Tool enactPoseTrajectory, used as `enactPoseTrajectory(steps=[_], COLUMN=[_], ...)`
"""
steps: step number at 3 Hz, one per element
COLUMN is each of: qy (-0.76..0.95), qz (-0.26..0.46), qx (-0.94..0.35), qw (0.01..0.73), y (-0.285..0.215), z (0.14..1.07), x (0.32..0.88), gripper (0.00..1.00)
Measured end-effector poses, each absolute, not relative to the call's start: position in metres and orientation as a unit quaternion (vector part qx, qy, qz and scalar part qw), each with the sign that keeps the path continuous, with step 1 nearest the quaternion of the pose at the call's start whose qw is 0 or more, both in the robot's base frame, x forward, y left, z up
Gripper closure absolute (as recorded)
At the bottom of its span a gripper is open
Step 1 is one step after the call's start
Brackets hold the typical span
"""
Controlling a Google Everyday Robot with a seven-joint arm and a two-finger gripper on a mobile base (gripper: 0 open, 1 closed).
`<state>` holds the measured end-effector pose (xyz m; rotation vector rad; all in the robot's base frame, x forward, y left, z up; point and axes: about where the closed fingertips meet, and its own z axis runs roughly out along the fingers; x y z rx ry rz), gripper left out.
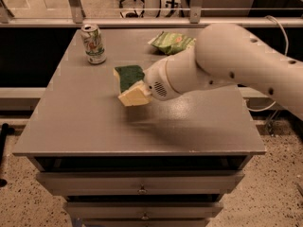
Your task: Pick sponge
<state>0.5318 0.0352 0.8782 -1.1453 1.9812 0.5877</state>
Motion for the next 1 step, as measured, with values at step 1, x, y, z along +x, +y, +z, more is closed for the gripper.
enactPoseTrajectory(steps=[1], qy=[0.736], qz=[0.228], qx=[-0.476], qw=[0.423], y=[0.0090], z=[0.8974], x=[0.5400], gripper=[1.00])
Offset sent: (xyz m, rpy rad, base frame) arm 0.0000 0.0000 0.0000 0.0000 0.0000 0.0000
